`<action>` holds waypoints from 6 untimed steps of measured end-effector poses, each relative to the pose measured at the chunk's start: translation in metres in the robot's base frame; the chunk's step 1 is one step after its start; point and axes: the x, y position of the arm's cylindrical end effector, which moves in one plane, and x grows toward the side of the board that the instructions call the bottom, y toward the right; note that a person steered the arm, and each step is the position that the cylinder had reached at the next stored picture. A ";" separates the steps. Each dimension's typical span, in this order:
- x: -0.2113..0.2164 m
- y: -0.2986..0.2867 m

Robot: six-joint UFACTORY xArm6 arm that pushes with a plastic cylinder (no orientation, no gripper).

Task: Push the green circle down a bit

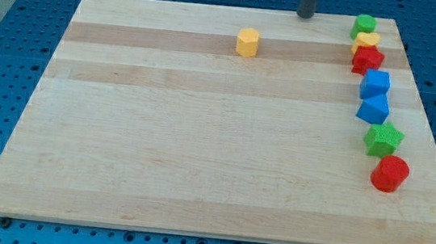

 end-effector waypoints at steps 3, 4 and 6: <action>-0.001 0.084; -0.002 0.121; -0.001 0.130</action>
